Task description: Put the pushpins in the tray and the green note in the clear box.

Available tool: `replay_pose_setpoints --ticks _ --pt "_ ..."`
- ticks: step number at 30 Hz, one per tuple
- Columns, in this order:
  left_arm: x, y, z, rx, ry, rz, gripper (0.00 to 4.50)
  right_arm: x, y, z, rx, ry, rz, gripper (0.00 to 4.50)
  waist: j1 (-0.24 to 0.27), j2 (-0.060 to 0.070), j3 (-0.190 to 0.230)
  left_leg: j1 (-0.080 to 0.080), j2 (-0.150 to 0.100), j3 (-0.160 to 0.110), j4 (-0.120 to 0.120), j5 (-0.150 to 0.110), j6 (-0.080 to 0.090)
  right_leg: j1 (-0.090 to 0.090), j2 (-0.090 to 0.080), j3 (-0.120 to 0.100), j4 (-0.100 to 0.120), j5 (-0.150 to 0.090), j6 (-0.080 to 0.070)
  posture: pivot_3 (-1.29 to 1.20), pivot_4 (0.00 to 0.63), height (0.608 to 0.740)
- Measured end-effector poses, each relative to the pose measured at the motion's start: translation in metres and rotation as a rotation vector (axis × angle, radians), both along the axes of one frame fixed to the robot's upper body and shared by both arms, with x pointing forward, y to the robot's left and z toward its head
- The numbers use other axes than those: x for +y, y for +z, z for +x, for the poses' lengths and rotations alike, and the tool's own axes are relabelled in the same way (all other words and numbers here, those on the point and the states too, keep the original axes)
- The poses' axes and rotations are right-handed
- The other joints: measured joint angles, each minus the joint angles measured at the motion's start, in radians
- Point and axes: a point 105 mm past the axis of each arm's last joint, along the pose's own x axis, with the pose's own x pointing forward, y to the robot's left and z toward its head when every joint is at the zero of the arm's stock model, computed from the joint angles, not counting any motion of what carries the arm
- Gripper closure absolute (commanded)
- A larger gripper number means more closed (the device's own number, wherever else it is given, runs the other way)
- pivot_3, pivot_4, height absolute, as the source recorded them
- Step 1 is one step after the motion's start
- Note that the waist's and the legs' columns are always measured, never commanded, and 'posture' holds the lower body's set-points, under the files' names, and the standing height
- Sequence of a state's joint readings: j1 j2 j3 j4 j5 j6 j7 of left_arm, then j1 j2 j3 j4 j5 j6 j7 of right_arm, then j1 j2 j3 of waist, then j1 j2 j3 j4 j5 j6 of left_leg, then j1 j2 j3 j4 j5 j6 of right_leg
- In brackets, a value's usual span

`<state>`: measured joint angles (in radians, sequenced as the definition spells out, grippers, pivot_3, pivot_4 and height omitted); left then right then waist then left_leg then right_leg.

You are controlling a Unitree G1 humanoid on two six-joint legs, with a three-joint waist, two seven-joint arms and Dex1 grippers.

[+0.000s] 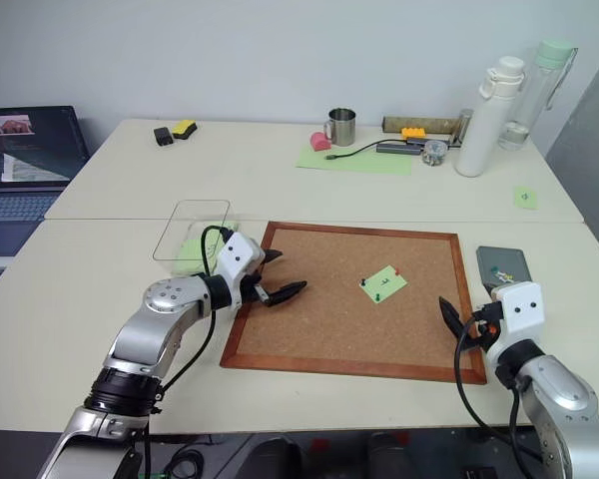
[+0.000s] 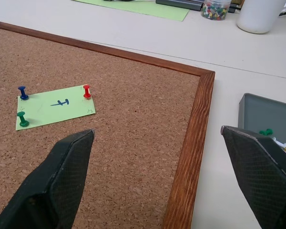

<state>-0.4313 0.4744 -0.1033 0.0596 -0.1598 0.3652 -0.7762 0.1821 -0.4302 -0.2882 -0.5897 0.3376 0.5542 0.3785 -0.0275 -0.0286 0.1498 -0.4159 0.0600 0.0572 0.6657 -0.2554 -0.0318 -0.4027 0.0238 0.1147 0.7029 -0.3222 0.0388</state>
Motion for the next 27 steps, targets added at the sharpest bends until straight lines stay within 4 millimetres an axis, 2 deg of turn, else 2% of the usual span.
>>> replay_pose_setpoints --ticks 18,23,27 --pt "-0.002 0.004 -0.005 0.075 -0.025 -0.088 0.0 0.002 0.0 0.0 0.003 0.014 0.002 0.02 0.0 0.0 0.0 0.0 0.0 0.0 0.0 0.0 0.0 0.0 0.0 0.0 0.0 0.0 0.0 0.0 0.15 0.74" --pt "-0.01 0.016 -0.014 0.099 -0.098 -0.159 0.8 0.009 0.004 0.005 -0.015 0.045 0.004 0.0 0.0 0.0 0.0 0.0 0.0 0.0 0.0 0.0 0.0 0.0 0.0 0.0 0.0 0.0 0.0 0.0 0.15 0.74" --pt "-0.016 0.021 -0.025 0.135 -0.17 -0.179 1.57 0.022 0.015 0.019 -0.054 0.097 0.018 0.0 -0.001 0.0 0.0 0.0 0.0 0.0 0.0 0.0 0.0 0.0 0.0 0.0 0.0 0.0 0.0 0.0 0.15 0.74"
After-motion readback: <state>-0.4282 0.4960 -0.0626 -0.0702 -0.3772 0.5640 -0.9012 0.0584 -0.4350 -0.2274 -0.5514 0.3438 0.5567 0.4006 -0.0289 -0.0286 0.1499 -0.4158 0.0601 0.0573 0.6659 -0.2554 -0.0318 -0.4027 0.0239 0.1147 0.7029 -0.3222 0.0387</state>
